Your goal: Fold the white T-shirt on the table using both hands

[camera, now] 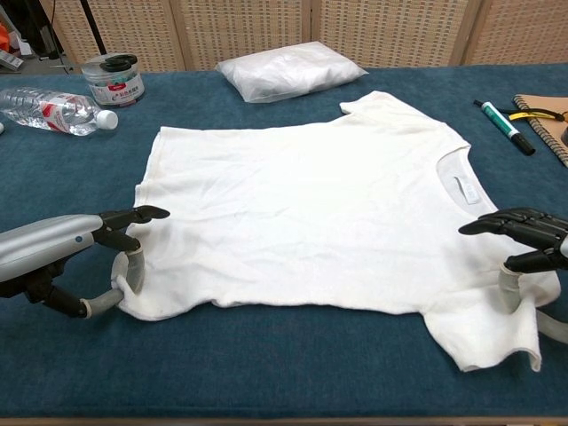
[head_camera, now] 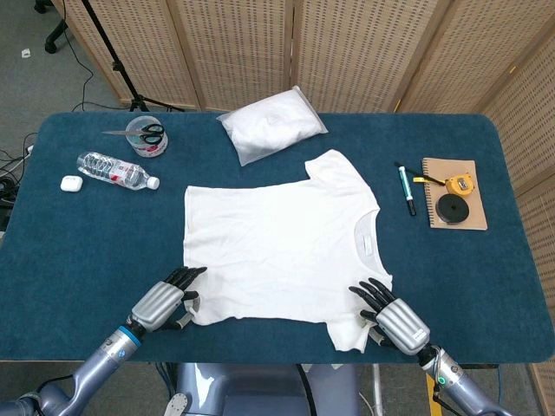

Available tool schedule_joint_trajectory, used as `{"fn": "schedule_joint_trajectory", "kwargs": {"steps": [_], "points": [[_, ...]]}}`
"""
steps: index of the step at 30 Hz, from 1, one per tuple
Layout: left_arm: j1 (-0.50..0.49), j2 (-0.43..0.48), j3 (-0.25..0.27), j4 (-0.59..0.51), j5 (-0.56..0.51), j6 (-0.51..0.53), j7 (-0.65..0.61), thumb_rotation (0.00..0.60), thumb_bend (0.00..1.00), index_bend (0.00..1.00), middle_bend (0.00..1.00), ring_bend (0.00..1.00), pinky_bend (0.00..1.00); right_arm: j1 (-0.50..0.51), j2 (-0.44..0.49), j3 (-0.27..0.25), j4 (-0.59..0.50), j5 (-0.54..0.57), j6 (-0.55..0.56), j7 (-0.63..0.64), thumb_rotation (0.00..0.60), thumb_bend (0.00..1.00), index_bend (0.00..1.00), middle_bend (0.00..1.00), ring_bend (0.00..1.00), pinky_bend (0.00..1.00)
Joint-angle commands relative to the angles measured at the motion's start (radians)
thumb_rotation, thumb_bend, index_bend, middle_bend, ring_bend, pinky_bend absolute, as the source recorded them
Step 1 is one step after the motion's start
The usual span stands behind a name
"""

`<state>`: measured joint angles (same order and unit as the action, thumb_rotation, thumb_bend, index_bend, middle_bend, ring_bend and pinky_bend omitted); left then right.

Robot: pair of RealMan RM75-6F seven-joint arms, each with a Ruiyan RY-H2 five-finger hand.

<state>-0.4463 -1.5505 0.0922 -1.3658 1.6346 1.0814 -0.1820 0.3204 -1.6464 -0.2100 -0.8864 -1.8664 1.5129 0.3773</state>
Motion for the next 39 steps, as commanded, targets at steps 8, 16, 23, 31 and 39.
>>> {"fn": "schedule_joint_trajectory", "kwargs": {"steps": [8, 16, 23, 31, 39], "points": [[-0.007, 0.007, -0.002, -0.019, -0.026, -0.014, 0.002, 0.600, 0.61, 0.72, 0.00, 0.00, 0.00, 0.001, 0.004, -0.005, -0.005, -0.005, 0.001, 0.002, 0.600, 0.57, 0.64, 0.11, 0.00, 0.00], [-0.008, 0.066, 0.026, -0.052, 0.023, 0.028, -0.047, 0.600, 0.62, 0.74, 0.00, 0.00, 0.00, 0.016, 0.041, -0.015, -0.071, -0.021, 0.013, 0.054, 0.600, 0.57, 0.66, 0.17, 0.00, 0.02], [-0.017, 0.177, 0.064, -0.149, 0.059, 0.040, -0.068, 0.600, 0.63, 0.75, 0.00, 0.00, 0.00, 0.070, 0.111, -0.054, -0.189, -0.095, 0.002, 0.066, 0.600, 0.57, 0.67, 0.18, 0.00, 0.04], [-0.044, 0.312, 0.108, -0.302, 0.067, -0.010, -0.101, 0.600, 0.63, 0.75, 0.00, 0.00, 0.00, 0.129, 0.213, -0.088, -0.380, -0.163, -0.035, 0.015, 0.600, 0.57, 0.67, 0.18, 0.00, 0.05], [-0.070, 0.419, 0.157, -0.428, 0.077, -0.069, -0.131, 0.600, 0.63, 0.75, 0.00, 0.00, 0.00, 0.151, 0.274, -0.123, -0.468, -0.194, -0.057, 0.029, 0.600, 0.60, 0.67, 0.18, 0.00, 0.05]]}}
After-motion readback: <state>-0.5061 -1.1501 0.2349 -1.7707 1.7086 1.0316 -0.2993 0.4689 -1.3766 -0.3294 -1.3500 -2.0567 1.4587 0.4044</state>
